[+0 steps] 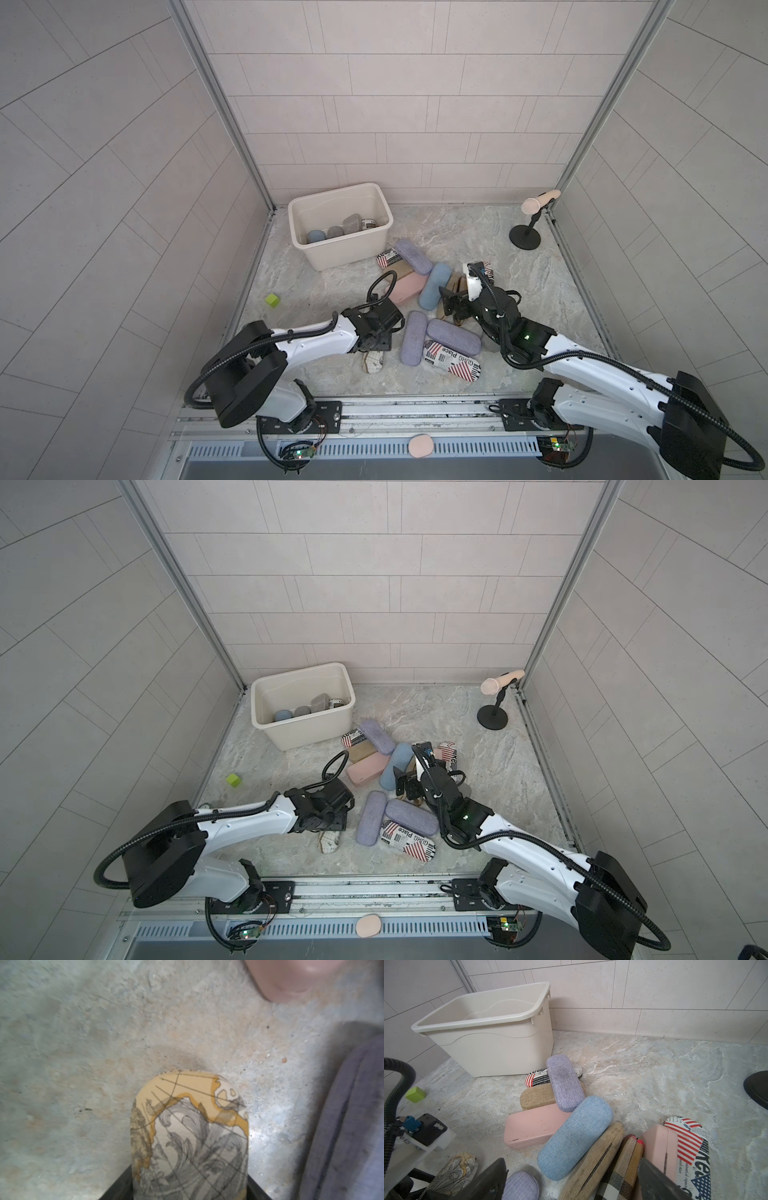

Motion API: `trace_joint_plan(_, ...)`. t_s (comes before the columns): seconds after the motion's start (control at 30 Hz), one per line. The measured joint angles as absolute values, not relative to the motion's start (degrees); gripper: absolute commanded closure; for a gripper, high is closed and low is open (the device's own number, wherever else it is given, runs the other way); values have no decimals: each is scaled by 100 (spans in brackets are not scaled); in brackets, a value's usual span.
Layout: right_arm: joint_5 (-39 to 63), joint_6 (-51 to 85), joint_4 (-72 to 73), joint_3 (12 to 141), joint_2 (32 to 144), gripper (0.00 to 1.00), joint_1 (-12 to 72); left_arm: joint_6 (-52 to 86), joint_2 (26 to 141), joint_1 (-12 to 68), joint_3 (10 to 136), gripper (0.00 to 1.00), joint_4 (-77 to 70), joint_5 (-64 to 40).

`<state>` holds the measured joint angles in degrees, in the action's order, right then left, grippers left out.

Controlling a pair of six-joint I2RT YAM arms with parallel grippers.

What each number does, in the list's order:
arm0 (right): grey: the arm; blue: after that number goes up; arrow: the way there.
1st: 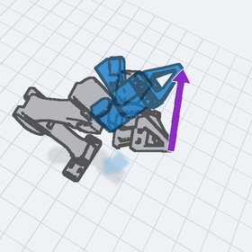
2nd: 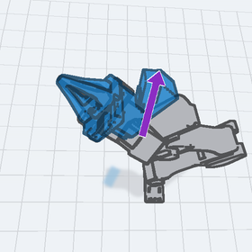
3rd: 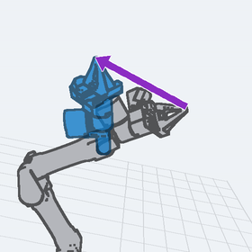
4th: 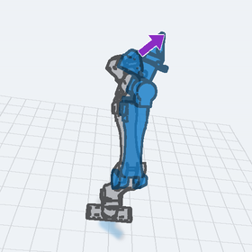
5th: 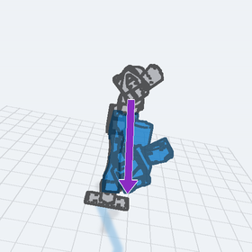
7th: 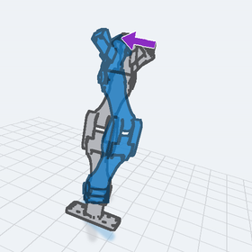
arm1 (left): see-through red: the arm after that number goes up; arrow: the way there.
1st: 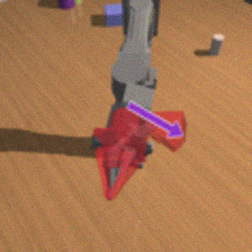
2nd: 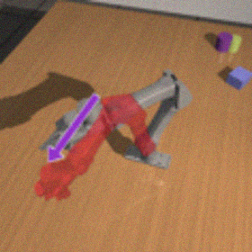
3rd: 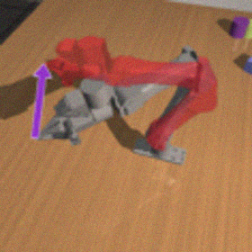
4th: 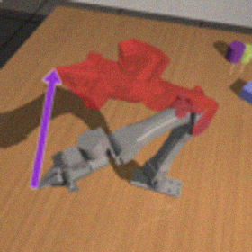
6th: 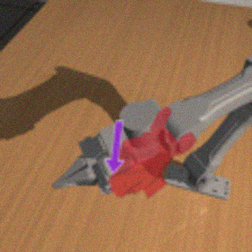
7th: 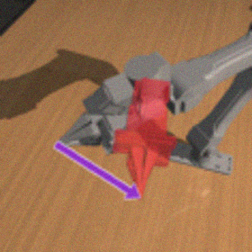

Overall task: Put the glasses cases into the storage boxes
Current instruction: Pick up the glasses case at the center of the board, then place the glasses case in the storage box.

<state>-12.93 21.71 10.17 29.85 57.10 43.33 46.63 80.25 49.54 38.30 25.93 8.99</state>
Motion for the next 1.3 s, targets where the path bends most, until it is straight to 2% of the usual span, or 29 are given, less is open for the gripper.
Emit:
trace_joint_plan(0.57,-97,2095,1518,2915,6049,3,4346,4429,6136,4377,3913,34,3140,1400)
trace_joint_plan(0.97,613,1798,1363,3378,6604,4,4609,3988,6281,4021,4569,35,3374,1334)
trace_joint_plan(1.3,646,1723,1297,3387,6606,4,4624,3229,7065,3365,6097,36,3627,1133)
